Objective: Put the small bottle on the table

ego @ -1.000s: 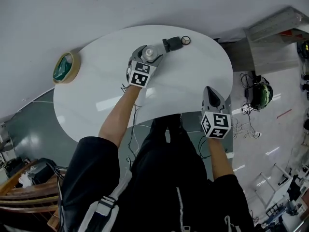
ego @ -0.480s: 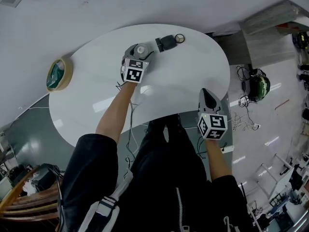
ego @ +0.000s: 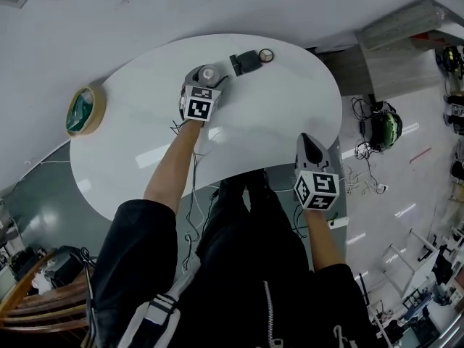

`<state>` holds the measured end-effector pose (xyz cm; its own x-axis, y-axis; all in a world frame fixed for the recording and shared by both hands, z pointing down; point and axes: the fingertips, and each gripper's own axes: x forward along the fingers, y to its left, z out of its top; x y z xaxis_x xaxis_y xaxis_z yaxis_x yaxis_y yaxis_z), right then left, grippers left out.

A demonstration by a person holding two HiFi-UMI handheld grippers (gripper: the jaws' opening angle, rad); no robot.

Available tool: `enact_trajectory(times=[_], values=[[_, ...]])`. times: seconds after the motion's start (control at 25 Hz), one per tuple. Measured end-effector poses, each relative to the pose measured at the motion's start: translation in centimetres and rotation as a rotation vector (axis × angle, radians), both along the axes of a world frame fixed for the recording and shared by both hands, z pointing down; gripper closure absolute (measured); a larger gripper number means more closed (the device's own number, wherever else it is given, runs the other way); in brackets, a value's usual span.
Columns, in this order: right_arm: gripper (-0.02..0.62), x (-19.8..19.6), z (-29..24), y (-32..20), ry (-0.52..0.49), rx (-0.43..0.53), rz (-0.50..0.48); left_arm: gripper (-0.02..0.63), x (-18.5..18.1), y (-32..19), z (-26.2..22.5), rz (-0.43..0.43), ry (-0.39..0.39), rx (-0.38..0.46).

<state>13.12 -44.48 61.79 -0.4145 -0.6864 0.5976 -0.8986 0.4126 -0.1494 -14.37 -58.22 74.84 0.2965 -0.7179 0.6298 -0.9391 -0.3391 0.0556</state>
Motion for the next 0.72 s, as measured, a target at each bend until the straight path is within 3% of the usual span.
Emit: enact_trajectory(times=[0.08,0.16,0.36,0.44,0.52,0.72], values=[[0.592,-0.1,-0.2,0.1,-0.007,0.004,-0.003,0.236,0.0,0.1,0.4,0.003,-0.013,0.008],[0.592,-0.5,-0.6,0.1,-0.014,0.015,-0.012,0.175,-0.3,0.7,0.3,-0.013,-0.021,0.001],[0.592,-2.1,-1.9,-0.9,-0.038,0.061,-0.063,0.191,-2.2,3.6,-1.6,-0.099,-0.003,-0.006],[0.592,-3.2,-2.6,-1.4,-0.05,0.084,-0.091,0.244,-2.8,5.4,-3.2,-0.118,0.003,0.009],[0.592,-4.2,-3.5,-1.6,-0.054,0.107,-0.121,0.355,-3.1,7.3,-5.4,-0.136,0.014,0.017],[0.592,-6.9,-6.1,-2.2,-0.072,0.171,-0.203,0.543,-4.0,11.3,-9.4,-0.206,0.03,0.071]])
